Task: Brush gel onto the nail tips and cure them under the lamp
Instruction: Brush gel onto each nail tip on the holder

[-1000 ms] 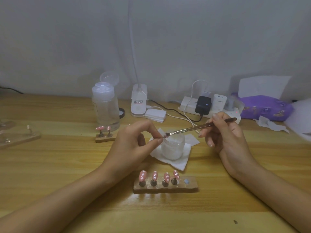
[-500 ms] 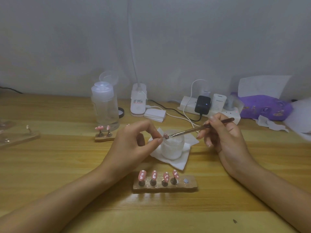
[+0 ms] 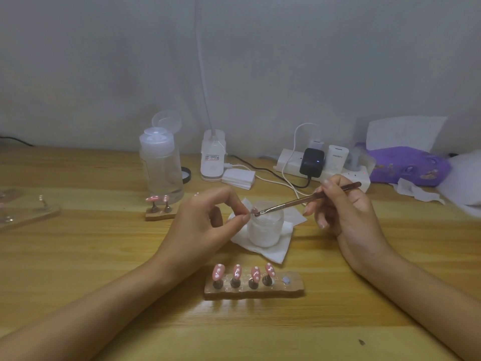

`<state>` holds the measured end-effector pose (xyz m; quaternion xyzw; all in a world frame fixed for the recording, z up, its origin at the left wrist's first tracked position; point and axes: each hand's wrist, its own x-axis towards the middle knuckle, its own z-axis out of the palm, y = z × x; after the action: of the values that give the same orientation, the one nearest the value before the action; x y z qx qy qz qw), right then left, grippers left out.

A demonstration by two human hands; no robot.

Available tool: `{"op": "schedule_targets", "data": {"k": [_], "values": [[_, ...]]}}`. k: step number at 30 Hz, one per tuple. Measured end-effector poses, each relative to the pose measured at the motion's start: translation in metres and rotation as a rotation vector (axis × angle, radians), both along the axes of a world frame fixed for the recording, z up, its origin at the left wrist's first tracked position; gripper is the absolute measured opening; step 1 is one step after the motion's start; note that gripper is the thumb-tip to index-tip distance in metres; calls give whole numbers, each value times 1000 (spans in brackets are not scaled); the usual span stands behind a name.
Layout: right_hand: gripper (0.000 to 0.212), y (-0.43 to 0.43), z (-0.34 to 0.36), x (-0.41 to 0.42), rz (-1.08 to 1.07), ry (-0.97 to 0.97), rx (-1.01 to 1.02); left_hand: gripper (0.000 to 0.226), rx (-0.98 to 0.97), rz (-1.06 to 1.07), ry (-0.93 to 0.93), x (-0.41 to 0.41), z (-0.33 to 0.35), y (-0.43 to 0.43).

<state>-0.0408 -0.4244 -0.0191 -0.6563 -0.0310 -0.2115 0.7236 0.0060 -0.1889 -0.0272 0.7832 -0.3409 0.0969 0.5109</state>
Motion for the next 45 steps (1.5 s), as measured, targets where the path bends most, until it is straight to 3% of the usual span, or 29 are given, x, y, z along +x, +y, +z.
{"op": "schedule_targets", "data": {"k": [6, 13, 45], "values": [[24, -1, 2, -1, -21, -24, 80, 9, 4, 3, -15, 1, 0, 0], [25, 2, 1, -1, 2, -6, -1, 7, 1, -1, -22, 0, 1, 1], [21, 1, 3, -1, 29, -5, 71, 7, 19, 23, -99, 0, 1, 1]]}}
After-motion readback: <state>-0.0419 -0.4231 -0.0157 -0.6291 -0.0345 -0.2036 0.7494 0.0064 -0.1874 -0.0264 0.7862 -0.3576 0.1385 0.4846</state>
